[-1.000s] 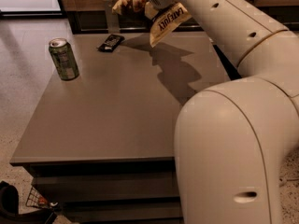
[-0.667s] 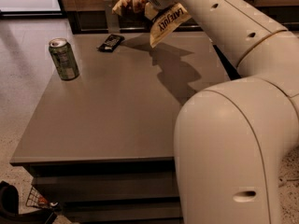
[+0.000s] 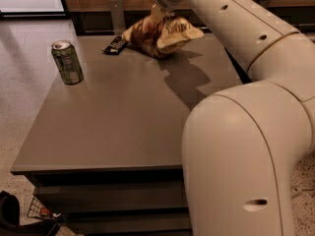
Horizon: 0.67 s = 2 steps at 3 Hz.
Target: Move brown chip bag near rxbar chocolate
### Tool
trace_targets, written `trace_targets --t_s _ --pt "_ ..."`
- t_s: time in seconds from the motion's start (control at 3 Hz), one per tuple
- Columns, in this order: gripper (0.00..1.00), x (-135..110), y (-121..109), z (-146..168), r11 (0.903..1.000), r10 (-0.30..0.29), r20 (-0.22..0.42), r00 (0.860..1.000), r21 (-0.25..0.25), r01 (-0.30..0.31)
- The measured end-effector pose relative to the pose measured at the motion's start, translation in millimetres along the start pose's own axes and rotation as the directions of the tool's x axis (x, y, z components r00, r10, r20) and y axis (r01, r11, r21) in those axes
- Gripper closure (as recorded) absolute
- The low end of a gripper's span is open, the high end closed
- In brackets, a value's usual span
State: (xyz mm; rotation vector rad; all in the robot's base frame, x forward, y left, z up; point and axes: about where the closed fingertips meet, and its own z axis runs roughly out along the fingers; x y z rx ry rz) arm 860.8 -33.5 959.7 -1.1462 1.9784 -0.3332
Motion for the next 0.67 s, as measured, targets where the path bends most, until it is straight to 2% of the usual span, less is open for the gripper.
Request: trace_targets --t_s 0.33,0.67 --pt "0.0 0.3 1.3 1.7 1.0 -0.001 -0.001 1.0 -0.002 0.001" --pt "0.0 0.3 1.4 1.8 1.0 -0.001 -0.002 1.0 -0.002 0.001"
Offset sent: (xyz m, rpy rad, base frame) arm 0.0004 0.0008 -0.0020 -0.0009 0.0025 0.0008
